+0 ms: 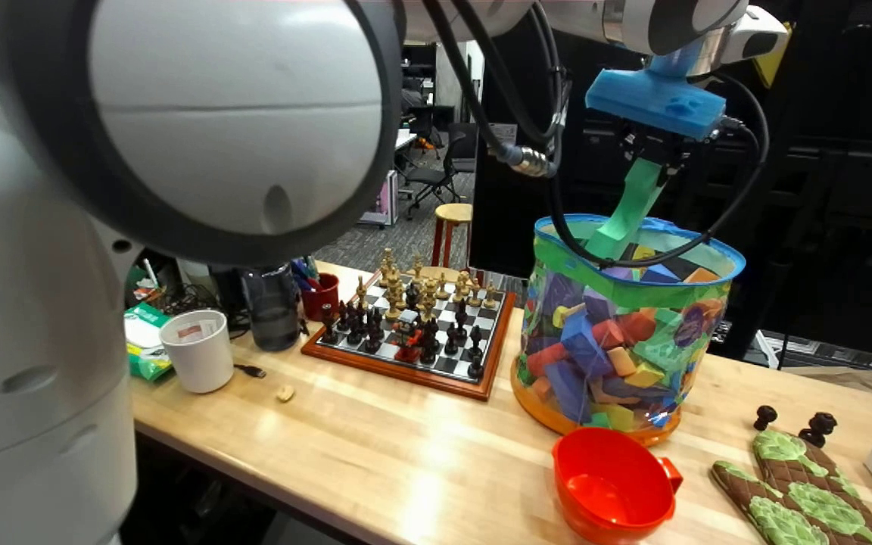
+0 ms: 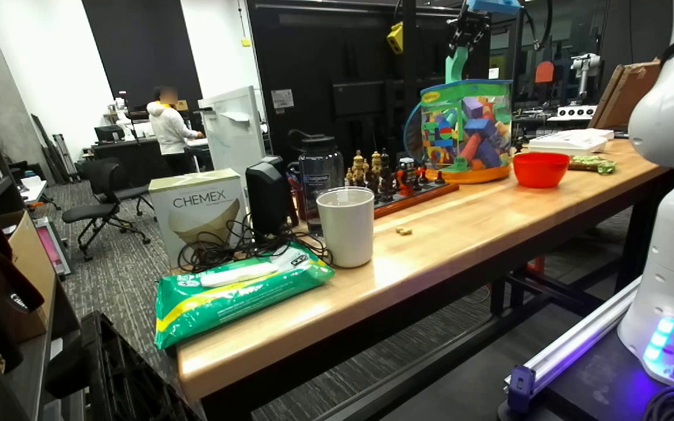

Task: Remove the green block from the bag.

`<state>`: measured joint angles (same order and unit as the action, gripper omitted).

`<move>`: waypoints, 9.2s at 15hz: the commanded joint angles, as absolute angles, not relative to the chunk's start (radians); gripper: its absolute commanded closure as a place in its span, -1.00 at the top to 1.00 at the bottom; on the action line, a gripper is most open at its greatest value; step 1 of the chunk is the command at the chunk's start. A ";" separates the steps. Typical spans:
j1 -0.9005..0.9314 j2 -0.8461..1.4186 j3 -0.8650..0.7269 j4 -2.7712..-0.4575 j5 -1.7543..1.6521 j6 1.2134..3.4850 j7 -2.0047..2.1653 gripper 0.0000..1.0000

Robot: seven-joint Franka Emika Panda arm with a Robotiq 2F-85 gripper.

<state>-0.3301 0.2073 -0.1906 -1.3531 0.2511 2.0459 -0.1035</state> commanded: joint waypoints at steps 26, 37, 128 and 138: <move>-0.328 0.000 -0.280 -1.658 -0.202 2.517 1.108 -0.63; -0.339 0.031 -0.358 -1.666 -0.454 2.471 1.675 -0.63; -0.228 -0.016 -0.263 -1.547 -0.021 2.194 0.721 1.00; -0.234 -0.020 -0.266 -1.517 0.015 1.968 0.494 1.00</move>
